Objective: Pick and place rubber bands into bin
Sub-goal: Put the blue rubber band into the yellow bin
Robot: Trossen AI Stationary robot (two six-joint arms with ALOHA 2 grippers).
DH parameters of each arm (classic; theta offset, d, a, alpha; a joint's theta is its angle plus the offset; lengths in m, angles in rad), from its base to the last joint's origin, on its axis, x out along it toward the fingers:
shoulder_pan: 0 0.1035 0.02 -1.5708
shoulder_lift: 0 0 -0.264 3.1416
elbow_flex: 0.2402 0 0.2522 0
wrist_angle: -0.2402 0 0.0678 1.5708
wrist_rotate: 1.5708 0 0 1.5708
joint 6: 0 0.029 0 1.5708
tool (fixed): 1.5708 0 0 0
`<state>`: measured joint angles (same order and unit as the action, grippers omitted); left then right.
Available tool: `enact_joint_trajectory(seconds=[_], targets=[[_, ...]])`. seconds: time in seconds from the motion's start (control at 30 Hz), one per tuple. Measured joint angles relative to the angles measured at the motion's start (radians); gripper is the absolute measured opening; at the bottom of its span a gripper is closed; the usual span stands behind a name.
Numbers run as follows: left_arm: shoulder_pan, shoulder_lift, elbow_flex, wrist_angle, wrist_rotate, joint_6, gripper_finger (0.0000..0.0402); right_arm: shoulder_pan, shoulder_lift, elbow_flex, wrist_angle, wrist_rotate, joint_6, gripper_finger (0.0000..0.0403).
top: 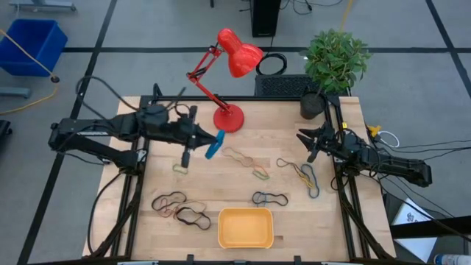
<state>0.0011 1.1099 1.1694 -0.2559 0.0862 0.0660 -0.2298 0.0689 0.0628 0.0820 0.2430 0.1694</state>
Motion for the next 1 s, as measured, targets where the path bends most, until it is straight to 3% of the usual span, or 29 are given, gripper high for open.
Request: enact_joint_trajectory(seconds=[0.43, 0.6, 1.0], targets=[[-0.031, 0.030, 0.000, -0.017, 0.034, -0.045, 0.0005, 0.000, 0.000, 0.000, 0.011, -0.005, 0.002, 0.0116], [-0.118, 0.108, 0.000, 0.082, 0.062, -0.094, 0.0006, 0.000, 0.000, 0.000, 0.011, -0.005, 0.002, 0.0116], [-0.299, 0.375, 0.000, 0.452, -0.006, -0.255, 0.0009, 0.000, 0.001, 0.000, 0.011, -0.007, 0.002, 0.0116]])
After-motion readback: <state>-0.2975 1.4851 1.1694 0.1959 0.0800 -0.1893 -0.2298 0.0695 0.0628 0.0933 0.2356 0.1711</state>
